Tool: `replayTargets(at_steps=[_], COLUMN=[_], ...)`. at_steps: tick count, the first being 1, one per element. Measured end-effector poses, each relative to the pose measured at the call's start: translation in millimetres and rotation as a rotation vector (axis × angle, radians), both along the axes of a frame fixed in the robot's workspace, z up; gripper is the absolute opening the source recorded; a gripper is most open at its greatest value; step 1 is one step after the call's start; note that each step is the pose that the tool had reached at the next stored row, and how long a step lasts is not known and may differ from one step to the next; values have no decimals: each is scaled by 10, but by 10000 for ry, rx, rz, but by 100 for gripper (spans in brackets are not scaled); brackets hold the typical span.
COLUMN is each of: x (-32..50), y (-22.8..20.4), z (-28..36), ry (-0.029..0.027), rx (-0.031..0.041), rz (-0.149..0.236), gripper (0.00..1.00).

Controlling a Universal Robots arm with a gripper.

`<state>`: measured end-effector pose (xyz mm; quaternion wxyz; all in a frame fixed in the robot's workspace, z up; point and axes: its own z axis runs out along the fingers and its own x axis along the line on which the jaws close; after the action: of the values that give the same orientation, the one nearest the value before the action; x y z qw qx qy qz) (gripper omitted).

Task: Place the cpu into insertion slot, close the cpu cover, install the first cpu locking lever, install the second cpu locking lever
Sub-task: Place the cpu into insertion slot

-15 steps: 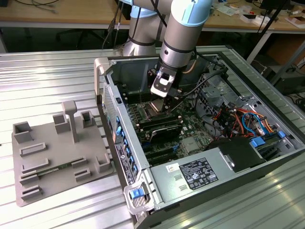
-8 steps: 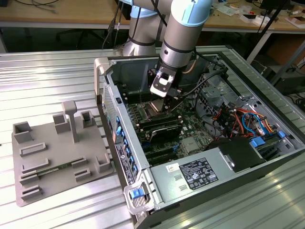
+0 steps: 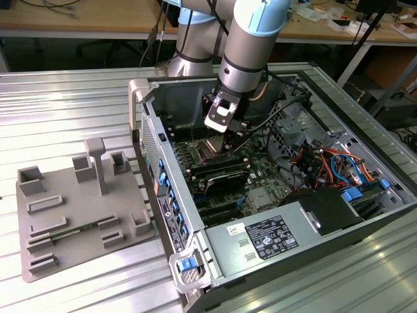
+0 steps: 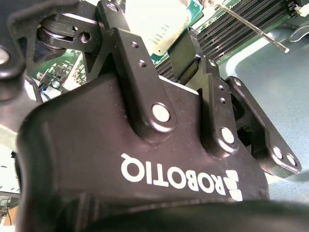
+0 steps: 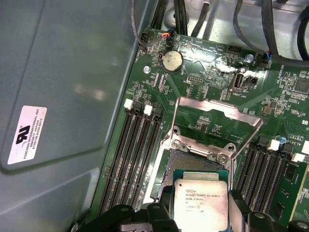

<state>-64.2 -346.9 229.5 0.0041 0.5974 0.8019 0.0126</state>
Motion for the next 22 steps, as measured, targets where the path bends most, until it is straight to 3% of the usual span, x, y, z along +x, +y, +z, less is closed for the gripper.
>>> replayTargets(at_steps=[22], x=[0], y=[0], z=[-1], ry=[1], rx=[0], rz=[-402], gripper=[55])
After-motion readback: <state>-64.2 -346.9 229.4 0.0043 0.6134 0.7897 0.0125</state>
